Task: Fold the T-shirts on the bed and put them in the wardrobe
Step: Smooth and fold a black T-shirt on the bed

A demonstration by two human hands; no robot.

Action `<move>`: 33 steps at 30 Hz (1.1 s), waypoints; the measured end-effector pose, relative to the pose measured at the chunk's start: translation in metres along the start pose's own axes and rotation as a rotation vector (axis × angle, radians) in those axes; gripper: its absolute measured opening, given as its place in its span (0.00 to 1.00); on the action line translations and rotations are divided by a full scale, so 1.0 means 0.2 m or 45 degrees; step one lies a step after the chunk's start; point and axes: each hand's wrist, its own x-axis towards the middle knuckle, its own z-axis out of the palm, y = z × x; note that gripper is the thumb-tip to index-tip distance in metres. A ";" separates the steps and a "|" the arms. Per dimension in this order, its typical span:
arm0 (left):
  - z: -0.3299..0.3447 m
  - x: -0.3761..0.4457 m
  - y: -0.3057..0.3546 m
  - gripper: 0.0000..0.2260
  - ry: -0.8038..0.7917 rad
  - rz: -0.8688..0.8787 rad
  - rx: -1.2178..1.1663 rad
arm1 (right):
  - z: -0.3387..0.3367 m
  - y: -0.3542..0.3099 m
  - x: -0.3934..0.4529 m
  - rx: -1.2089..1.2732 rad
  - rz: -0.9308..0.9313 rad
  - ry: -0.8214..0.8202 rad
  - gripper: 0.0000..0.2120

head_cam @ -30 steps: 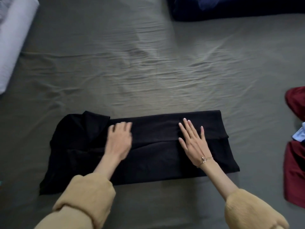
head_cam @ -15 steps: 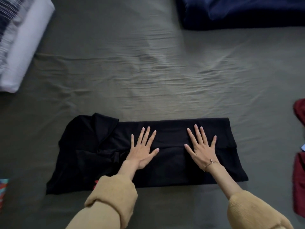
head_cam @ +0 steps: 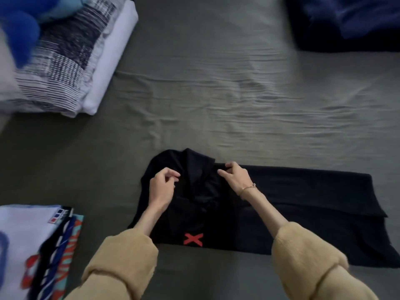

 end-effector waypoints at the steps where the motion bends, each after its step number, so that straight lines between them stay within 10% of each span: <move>1: -0.04 0.02 -0.05 0.13 -0.047 -0.059 -0.046 | 0.04 -0.05 0.03 0.027 0.084 0.009 0.24; 6: -0.17 0.09 -0.22 0.12 -0.293 -0.361 -0.293 | 0.21 -0.21 0.12 0.207 0.340 0.193 0.28; 12: -0.22 0.12 -0.26 0.18 -0.460 -0.543 -0.508 | 0.31 -0.28 0.06 0.418 -0.108 0.031 0.06; 19: -0.22 0.18 -0.22 0.28 -0.563 -0.729 -0.535 | 0.46 -0.27 -0.15 -0.216 -0.572 -0.418 0.17; 33: -0.06 0.23 -0.26 0.26 -0.615 -0.724 -0.429 | 0.43 -0.11 -0.20 -0.336 -0.633 -0.250 0.07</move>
